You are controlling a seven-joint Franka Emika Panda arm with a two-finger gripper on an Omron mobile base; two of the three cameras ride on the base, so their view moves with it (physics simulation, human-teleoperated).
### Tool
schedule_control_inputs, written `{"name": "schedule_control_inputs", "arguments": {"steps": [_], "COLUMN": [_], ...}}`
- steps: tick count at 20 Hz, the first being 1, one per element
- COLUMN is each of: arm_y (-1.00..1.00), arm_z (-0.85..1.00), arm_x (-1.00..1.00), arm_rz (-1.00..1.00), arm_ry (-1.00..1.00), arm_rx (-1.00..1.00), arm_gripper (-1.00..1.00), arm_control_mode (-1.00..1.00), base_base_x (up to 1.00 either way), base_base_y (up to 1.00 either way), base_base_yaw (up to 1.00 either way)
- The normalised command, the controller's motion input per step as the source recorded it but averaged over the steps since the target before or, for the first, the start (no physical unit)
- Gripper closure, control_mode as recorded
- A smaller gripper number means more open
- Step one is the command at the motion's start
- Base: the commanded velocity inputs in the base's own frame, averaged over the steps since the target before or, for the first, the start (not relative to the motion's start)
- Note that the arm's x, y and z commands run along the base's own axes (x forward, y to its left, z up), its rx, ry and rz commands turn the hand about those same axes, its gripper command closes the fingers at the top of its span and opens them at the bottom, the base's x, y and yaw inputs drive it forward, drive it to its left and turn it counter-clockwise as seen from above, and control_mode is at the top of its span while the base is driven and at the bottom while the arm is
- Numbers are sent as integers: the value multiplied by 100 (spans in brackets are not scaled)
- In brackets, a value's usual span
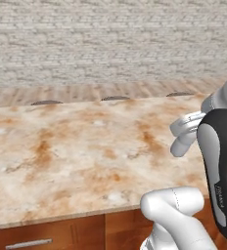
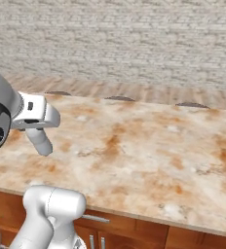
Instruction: Move the drinks to the dining counter.
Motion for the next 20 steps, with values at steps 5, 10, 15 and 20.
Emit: {"name": "schedule_control_inputs", "arguments": {"steps": [5,10,15,20], "arm_y": [0,22,21,8], "arm_z": [-1,-9,-27,-22], "arm_x": [52,30,22,29], "arm_rz": [13,0,0,0], "arm_ry": [9,12,1,-2], "arm_rx": [0,-1,0,0], "arm_gripper": [100,100,100,100], "arm_control_mode": [-100,-100,-100,-100], "base_base_x": [12,0,0,0], "base_base_y": [0,0,0,0], "base_base_yaw": [5,0,0,0]}}
